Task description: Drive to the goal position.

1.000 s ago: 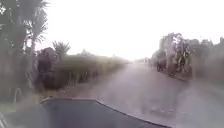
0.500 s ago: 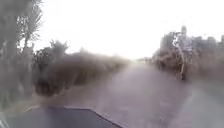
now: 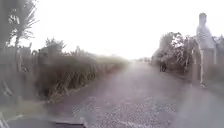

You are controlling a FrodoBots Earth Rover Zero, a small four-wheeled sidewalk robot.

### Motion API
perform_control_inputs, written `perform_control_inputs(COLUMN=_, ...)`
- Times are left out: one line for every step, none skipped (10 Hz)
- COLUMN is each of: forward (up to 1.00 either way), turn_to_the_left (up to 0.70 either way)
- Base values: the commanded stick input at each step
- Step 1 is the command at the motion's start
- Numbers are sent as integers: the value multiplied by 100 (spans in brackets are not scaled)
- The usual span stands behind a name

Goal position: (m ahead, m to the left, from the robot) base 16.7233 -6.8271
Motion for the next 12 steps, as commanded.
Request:
perform_control_inputs(forward=45, turn_to_the_left=-27)
perform_control_inputs(forward=45, turn_to_the_left=-27)
perform_control_inputs(forward=45, turn_to_the_left=-27)
perform_control_inputs(forward=45, turn_to_the_left=-27)
perform_control_inputs(forward=45, turn_to_the_left=-27)
perform_control_inputs(forward=45, turn_to_the_left=-27)
perform_control_inputs(forward=45, turn_to_the_left=-27)
perform_control_inputs(forward=45, turn_to_the_left=-27)
perform_control_inputs(forward=45, turn_to_the_left=-27)
perform_control_inputs(forward=45, turn_to_the_left=-27)
perform_control_inputs(forward=45, turn_to_the_left=-27)
perform_control_inputs(forward=45, turn_to_the_left=-27)
